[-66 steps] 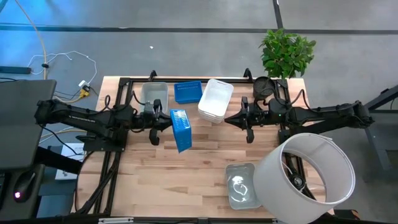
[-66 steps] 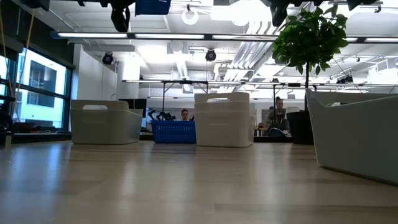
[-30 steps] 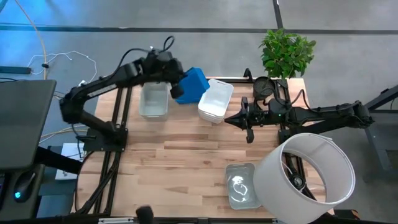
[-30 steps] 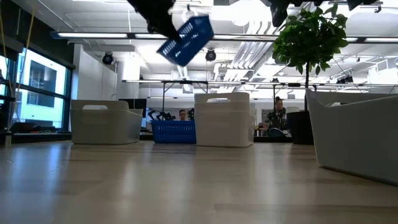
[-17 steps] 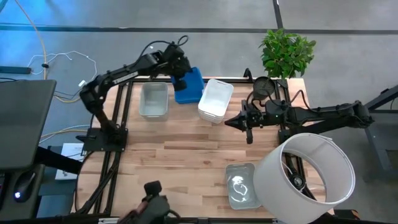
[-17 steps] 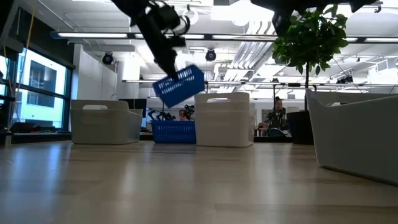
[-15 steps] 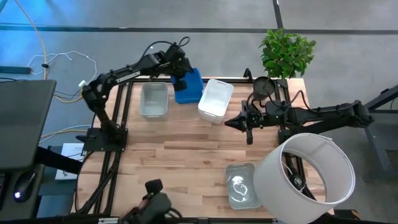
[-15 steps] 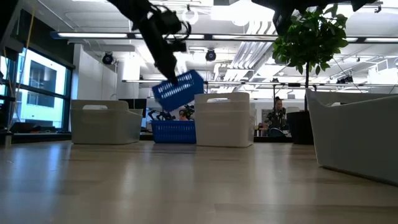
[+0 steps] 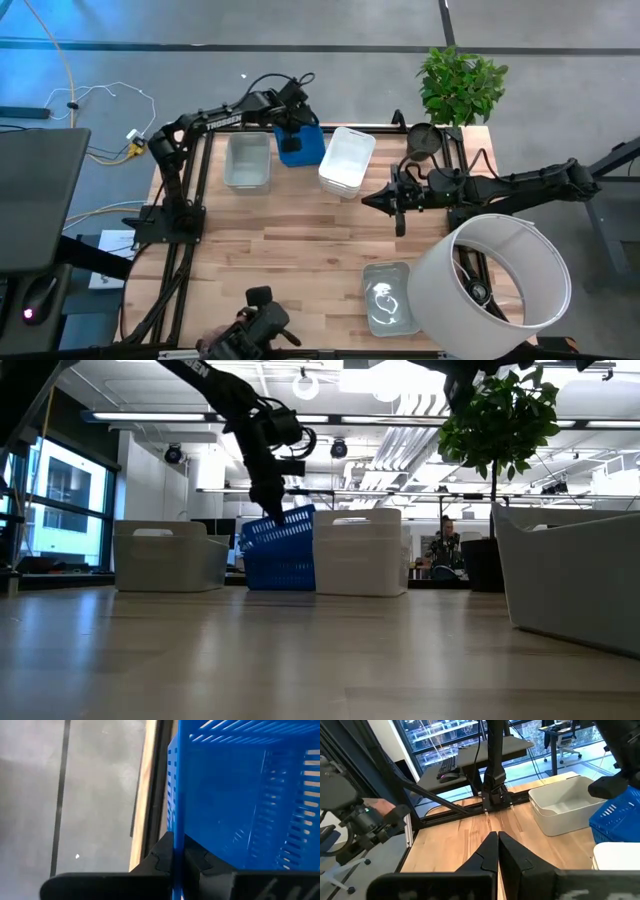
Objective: Stack baskets by color
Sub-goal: Stack the bottom blue bin on the top blue bin
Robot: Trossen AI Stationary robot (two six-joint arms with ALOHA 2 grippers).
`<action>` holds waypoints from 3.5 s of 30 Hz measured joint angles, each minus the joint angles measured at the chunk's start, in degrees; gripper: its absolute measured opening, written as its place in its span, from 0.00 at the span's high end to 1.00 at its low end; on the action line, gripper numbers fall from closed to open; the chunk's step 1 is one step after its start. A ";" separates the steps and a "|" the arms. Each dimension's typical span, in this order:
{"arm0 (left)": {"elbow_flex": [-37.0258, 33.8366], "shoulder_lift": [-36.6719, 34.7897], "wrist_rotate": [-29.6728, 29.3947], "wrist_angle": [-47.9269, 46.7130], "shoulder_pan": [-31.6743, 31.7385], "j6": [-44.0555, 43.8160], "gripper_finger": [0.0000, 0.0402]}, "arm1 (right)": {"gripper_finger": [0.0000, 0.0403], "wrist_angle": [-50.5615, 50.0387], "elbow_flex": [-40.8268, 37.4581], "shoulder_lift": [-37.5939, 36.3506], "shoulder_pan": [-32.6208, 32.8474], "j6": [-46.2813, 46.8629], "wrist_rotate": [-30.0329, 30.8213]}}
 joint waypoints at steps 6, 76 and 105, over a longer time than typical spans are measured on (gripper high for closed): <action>0.00 0.27 1.04 -0.93 -0.43 1.37 1.00 | 1.00 0.00 0.00 0.00 -0.02 -0.03 0.07; -0.91 -4.74 20.90 -4.87 2.09 -5.49 0.86 | 1.00 -0.02 0.00 0.00 -0.02 -0.97 -0.21; -6.34 -4.35 22.80 0.92 4.93 -15.64 1.00 | 1.00 -0.46 0.00 0.00 -0.02 -0.31 -0.61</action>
